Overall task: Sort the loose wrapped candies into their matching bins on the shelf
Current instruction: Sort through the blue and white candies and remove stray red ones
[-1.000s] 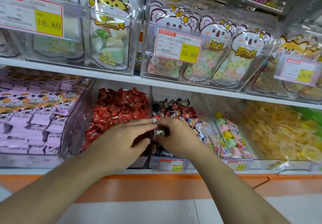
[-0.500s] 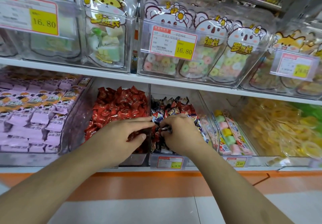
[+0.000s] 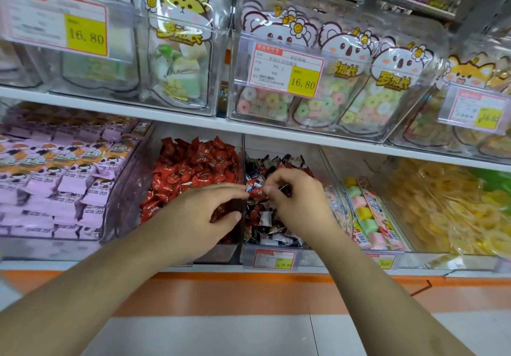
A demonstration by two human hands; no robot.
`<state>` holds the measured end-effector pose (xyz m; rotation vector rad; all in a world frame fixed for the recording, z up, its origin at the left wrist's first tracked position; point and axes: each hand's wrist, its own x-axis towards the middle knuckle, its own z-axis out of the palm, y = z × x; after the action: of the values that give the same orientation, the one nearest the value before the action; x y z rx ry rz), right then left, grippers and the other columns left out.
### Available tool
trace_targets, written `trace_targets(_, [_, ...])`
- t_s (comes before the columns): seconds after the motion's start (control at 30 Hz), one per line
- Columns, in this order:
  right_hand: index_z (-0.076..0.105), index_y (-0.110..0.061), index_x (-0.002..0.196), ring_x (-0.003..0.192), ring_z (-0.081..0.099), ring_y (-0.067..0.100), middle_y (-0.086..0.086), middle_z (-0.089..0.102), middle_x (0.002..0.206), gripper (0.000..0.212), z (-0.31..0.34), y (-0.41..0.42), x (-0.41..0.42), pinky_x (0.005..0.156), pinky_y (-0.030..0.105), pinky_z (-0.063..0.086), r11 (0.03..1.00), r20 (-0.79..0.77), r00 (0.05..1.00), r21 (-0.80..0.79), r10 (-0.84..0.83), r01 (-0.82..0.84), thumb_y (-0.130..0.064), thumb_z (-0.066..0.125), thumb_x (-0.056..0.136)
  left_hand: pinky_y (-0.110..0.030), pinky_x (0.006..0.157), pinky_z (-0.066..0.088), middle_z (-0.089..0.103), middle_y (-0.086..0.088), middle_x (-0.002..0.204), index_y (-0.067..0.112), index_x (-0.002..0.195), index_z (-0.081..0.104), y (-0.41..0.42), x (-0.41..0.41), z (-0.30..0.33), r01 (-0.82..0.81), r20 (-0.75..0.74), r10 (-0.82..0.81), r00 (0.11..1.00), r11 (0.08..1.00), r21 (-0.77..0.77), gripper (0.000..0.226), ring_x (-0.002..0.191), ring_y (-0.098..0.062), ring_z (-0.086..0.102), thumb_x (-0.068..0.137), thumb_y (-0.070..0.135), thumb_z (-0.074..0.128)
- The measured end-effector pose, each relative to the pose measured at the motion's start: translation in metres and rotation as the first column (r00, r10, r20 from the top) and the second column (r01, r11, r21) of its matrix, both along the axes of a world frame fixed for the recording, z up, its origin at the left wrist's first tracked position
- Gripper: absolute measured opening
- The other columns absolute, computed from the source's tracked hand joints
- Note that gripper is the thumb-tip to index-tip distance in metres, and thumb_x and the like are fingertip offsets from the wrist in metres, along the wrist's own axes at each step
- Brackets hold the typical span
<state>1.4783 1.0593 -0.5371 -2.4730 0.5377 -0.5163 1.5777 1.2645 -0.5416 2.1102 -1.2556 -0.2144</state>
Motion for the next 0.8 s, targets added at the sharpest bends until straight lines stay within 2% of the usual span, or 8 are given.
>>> trace_targets(0.07, [0.069,-0.028,0.084,0.074,0.062,0.010,-0.005,0.067,0.081,0.013,0.016,0.003,-0.006,0.061,0.020,0.048,0.987,0.055,0.998,0.158,-0.001,-0.008,-0.024,0.069,0.097,-0.001,0.080,0.040,0.052,0.039,0.119,0.047,0.139,0.052,-0.001,-0.002,0.001,-0.066,-0.029,0.065,0.997,0.997,-0.039,0.043,0.103,0.031,0.044,0.098,0.044,0.063])
trace_targets(0.17, [0.073,-0.021,0.085,0.075,0.066,0.028,0.005,0.071,0.075,0.012,0.034,0.018,-0.010,0.067,0.036,0.057,0.934,0.120,0.988,0.331,0.101,-0.136,-0.018,0.071,0.096,-0.006,0.075,0.046,0.061,0.029,0.112,0.043,0.132,0.053,-0.002,-0.005,0.006,-0.145,-0.105,0.132,0.986,0.981,-0.128,0.043,0.101,0.019,0.055,0.093,0.045,0.070])
trace_targets(0.27, [0.076,-0.018,0.088,0.070,0.071,0.016,0.001,0.074,0.074,0.010,0.038,0.034,-0.006,0.069,0.033,0.061,0.909,0.132,0.968,0.334,0.215,-0.248,-0.016,0.072,0.096,-0.011,0.071,0.051,0.068,0.024,0.092,0.043,0.115,0.063,0.003,-0.006,0.013,-0.161,-0.119,0.140,0.983,0.968,-0.193,0.028,0.089,0.009,0.064,0.090,0.041,0.074])
trace_targets(0.4, [0.076,-0.022,0.090,0.077,0.072,0.017,0.001,0.075,0.079,0.017,0.027,0.028,-0.004,0.073,0.036,0.063,0.923,0.161,0.978,0.340,0.132,-0.180,-0.010,0.067,0.098,-0.021,0.063,0.054,0.067,0.014,0.078,0.037,0.109,0.067,0.011,0.001,0.011,-0.270,-0.003,0.272,0.962,0.953,-0.136,0.017,0.072,-0.001,0.066,0.092,0.040,0.072])
trace_targets(0.47, [0.074,-0.024,0.093,0.079,0.070,0.015,-0.002,0.074,0.083,0.018,0.017,0.020,-0.005,0.074,0.033,0.062,0.950,0.103,0.990,0.288,0.096,-0.122,-0.009,0.065,0.098,-0.018,0.072,0.054,0.070,0.012,0.098,0.033,0.124,0.063,0.013,0.005,0.008,-0.321,0.043,0.323,0.946,0.946,-0.039,0.035,0.084,-0.002,0.067,0.092,0.040,0.073])
trace_targets(0.57, [0.074,-0.025,0.101,0.082,0.066,0.006,-0.007,0.072,0.090,0.016,0.001,0.016,-0.007,0.073,0.018,0.056,0.976,-0.089,0.989,0.195,0.121,-0.102,-0.012,0.065,0.099,-0.023,0.109,0.038,0.049,0.015,0.149,0.034,0.149,0.046,0.014,0.008,0.002,-0.272,0.081,0.268,0.960,0.962,0.031,0.062,0.135,-0.008,0.049,0.093,0.040,0.071])
trace_targets(0.7, [0.077,-0.029,0.107,0.079,0.061,-0.004,-0.015,0.070,0.090,0.012,-0.013,0.010,-0.005,0.062,0.002,0.042,0.995,-0.217,0.971,0.021,0.099,-0.097,-0.028,0.072,0.096,-0.017,0.117,0.021,0.029,0.032,0.159,0.043,0.155,0.036,0.004,-0.002,0.004,-0.071,0.093,0.069,0.993,0.997,0.020,0.056,0.144,0.007,0.030,0.102,0.042,0.055])
trace_targets(0.8, [0.076,-0.032,0.106,0.081,0.063,0.006,-0.015,0.070,0.088,0.016,-0.020,0.006,0.001,0.073,0.021,0.055,0.982,-0.298,0.951,-0.133,0.089,-0.133,-0.033,0.075,0.090,-0.018,0.122,0.017,0.018,0.037,0.161,0.046,0.158,0.030,-0.003,-0.011,0.000,0.004,0.091,-0.009,0.996,0.998,0.060,0.055,0.146,0.013,0.018,0.105,0.045,0.047])
